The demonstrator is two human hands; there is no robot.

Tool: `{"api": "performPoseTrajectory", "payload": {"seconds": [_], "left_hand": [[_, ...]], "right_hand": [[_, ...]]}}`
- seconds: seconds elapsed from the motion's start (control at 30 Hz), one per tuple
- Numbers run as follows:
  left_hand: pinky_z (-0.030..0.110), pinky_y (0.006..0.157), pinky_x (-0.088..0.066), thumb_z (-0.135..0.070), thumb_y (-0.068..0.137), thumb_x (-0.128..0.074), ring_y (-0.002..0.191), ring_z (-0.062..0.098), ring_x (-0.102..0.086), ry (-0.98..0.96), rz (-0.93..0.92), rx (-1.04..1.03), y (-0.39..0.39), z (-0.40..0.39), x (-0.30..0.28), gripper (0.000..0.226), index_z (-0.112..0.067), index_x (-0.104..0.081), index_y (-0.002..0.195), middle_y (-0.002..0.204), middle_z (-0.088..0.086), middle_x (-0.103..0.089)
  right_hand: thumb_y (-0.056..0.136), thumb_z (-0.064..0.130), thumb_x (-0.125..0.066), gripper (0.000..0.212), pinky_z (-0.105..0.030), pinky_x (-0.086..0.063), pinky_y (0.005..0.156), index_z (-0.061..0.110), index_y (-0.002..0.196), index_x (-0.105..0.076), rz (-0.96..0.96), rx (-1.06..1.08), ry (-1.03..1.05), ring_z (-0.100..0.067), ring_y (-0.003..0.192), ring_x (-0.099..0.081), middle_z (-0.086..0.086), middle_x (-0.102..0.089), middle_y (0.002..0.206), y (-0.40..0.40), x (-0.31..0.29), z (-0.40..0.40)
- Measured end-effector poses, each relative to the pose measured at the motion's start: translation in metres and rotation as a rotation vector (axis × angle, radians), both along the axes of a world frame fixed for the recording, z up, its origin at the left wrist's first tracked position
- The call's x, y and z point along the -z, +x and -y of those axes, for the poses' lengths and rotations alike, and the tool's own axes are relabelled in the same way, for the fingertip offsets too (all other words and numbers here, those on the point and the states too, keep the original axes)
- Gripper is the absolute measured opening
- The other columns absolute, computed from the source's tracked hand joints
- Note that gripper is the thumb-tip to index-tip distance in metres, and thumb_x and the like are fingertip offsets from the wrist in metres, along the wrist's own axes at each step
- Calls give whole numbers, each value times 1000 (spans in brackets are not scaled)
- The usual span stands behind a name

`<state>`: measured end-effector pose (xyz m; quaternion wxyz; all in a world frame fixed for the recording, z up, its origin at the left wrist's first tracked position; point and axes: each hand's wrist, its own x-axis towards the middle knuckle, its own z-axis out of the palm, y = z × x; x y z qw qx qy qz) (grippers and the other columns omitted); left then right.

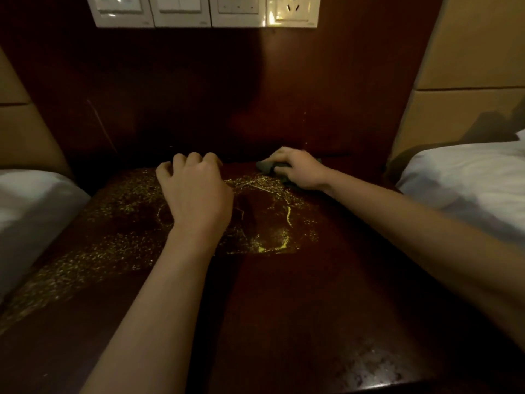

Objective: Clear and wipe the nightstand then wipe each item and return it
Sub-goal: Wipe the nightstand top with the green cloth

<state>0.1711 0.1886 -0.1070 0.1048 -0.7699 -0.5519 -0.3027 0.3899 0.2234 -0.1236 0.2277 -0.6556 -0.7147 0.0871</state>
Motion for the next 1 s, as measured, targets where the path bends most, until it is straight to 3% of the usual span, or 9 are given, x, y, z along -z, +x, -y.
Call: {"api": "performPoseTrajectory", "payload": {"seconds": [0.1,0.33,0.43,0.53,0.6,0.77,0.93,1.0], "left_hand": [[46,109,-22,-14,89,-46,121,27,-45,16,-26,3,2,2,-3,36,-17,-60,122,120,7,-61],[46,110,-20,-12,90,-43,122,25,-45,-10,-17,-9,0,0,-1,38,-17,-58,124,122,6,-60],[45,110,-19,-12,91,-44,123,25,-43,-14,3,-18,-1,-1,-2,37,-17,-57,125,124,6,-59],[45,110,-19,-12,91,-43,123,25,-44,-5,-16,-8,1,-1,2,37,-17,-57,125,123,5,-59],[45,110,-19,-11,90,-43,122,25,-44,-3,-11,-2,1,-2,3,37,-17,-57,124,123,5,-59],[45,110,-19,-10,90,-43,123,25,-44,-45,5,-9,-1,-3,5,36,-16,-58,123,123,6,-59],[47,109,-20,-8,90,-44,121,27,-45,-26,14,11,0,-4,7,34,-14,-60,119,120,8,-61],[47,109,-21,-9,90,-45,121,27,-45,-32,18,17,0,-3,7,33,-14,-60,120,121,8,-61]], "right_hand": [[96,9,-48,34,-23,-35,100,17,128,-57,-35,-173,-21,-8,117,-45,3,-50,129,0,4,26],[96,6,-47,33,-35,-31,105,15,124,-60,-10,161,32,-22,121,-46,-4,-52,129,15,-1,-19],[95,4,-48,33,-28,-35,99,16,123,-61,-32,44,10,-18,118,-47,-1,-53,125,-4,-3,-4],[94,5,-48,33,-12,-38,93,21,120,-61,-89,-177,-73,-1,111,-49,11,-53,117,-24,-1,40],[95,6,-47,34,-11,-39,94,27,118,-61,-125,-250,-134,2,111,-49,16,-53,117,-22,-3,57],[96,6,-46,31,-25,-38,95,19,118,-64,-206,131,4,-14,115,-51,-1,-58,123,13,-7,45],[96,4,-46,32,-29,-41,99,18,118,-64,-151,184,18,-16,118,-51,-2,-57,127,-7,-3,53],[94,2,-47,34,-26,-39,103,19,118,-64,-146,64,17,-11,117,-50,4,-57,125,-28,-1,78]]}}
